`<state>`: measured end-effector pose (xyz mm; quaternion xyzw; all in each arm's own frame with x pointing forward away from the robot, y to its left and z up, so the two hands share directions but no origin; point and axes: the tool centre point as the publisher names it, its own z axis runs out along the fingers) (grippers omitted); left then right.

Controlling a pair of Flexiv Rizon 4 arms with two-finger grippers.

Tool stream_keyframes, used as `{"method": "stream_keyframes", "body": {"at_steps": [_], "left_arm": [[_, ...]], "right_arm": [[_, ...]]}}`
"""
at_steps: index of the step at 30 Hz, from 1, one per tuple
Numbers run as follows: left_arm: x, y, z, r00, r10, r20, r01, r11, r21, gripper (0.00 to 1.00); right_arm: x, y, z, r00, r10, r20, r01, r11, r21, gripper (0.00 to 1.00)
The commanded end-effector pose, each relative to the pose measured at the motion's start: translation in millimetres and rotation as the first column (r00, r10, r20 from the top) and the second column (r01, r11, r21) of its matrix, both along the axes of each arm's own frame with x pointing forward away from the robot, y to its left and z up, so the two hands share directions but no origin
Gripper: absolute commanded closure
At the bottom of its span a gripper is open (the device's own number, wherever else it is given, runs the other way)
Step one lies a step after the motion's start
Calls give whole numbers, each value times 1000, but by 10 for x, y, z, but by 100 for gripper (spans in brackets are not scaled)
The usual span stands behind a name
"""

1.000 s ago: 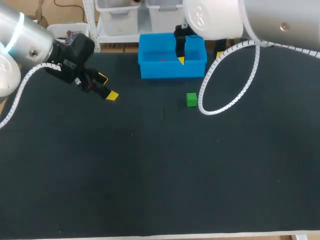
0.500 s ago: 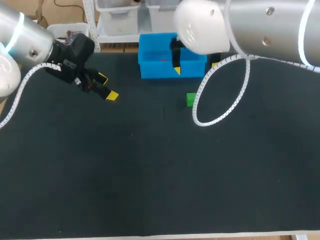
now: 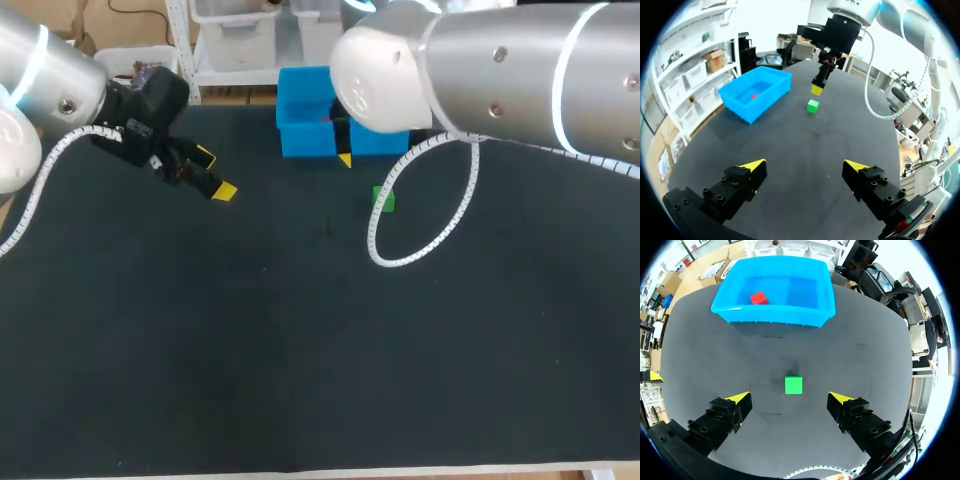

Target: Use the left arm to pick the red cube and place it into the blue plastic box first, then use the right arm to grasp the green cube and put it into the same blue plastic box after the first action is fully finished.

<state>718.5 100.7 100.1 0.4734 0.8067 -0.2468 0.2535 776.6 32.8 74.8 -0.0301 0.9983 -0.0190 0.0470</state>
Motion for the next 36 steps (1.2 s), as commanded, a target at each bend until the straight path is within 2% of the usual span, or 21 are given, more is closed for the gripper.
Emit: {"method": "stream_keyframes", "body": {"at_steps": [1,11,25,36], "left_arm": [[-3,11,-13,1000,-2,4,2,1000,-6,0],[-3,11,-13,1000,-2,4,2,1000,-6,0],[-3,11,-13,1000,-2,4,2,1000,-6,0],[-3,11,-13,1000,-2,4,2,1000,-6,0]], "right_arm": [[-23,-8,-118,1000,-7,9,7,1000,7,0],[-90,-53,-381,999,-27,-23,27,1000,0,0],[34,-115,-614,996,-87,-15,87,996,20,0],[100,-40,-770,991,-129,-26,129,992,10,0]]}}
